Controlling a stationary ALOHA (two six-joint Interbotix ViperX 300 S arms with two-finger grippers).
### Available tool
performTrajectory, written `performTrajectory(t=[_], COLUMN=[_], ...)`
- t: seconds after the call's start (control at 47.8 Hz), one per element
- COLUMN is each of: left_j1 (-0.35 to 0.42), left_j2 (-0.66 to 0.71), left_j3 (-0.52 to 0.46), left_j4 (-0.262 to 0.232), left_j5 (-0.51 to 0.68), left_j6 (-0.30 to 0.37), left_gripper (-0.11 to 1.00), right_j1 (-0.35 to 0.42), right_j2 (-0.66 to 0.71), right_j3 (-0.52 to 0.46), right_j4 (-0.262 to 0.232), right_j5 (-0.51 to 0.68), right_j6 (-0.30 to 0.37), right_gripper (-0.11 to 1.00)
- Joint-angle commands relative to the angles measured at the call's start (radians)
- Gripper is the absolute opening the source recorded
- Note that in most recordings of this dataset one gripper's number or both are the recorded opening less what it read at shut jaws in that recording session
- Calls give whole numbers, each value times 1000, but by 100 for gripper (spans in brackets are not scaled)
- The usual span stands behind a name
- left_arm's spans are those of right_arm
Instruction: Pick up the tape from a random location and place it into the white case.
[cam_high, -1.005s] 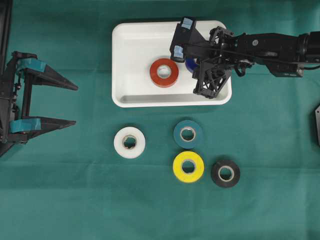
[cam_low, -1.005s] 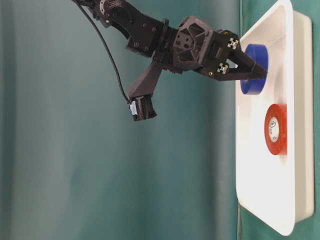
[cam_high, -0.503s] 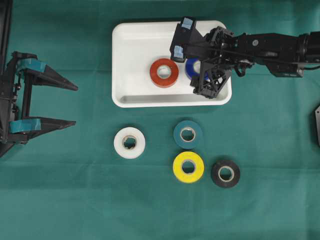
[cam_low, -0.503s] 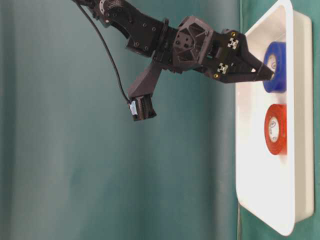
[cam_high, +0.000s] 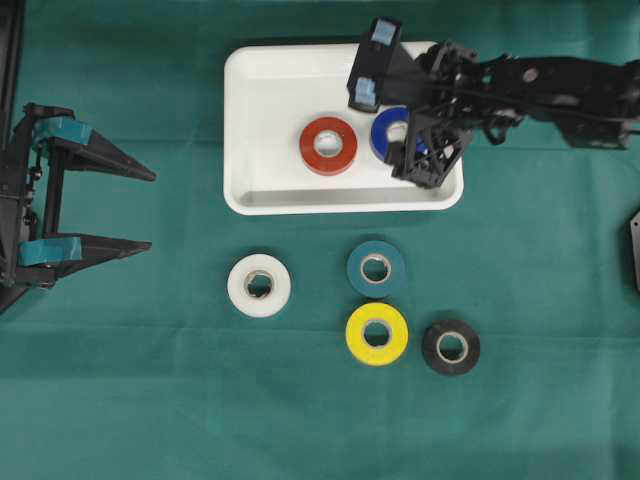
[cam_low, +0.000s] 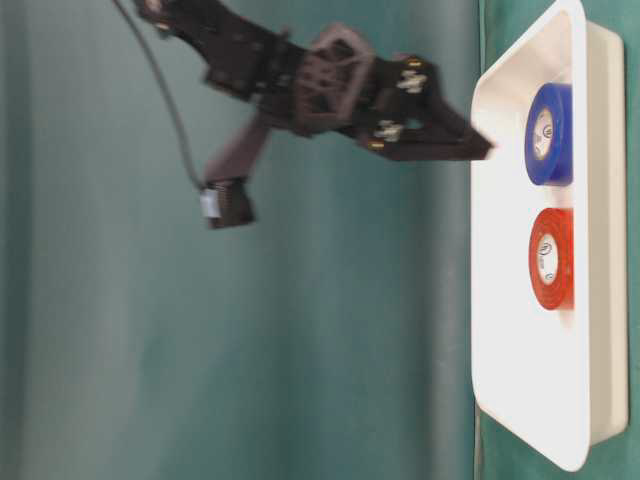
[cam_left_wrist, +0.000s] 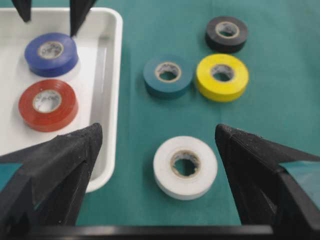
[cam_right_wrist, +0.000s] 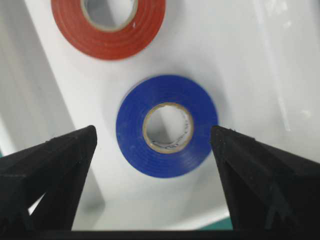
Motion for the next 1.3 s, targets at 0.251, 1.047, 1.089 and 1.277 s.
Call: performTrajectory(t=[0.251, 1.047, 1.089, 1.277], left_j1=[-3, -3, -3, -3], left_j2=[5, 3, 3, 3], left_j3=[-14, -14, -14, -14], left_j4=[-2, -2, -2, -2], left_j5=[-5, -5, -5, -5], left_j6=[0, 0, -2, 0], left_gripper=[96, 96, 96, 96], right_j1=[2, 196, 212, 227], right_j2=[-196, -241, -239, -247], right_j3=[-51, -51, -51, -51], right_j4=[-12, -2, -2, -2], right_j5=[123, 74, 69, 60], right_j6=[-3, 3, 3, 8], right_gripper=[86, 86, 86, 86])
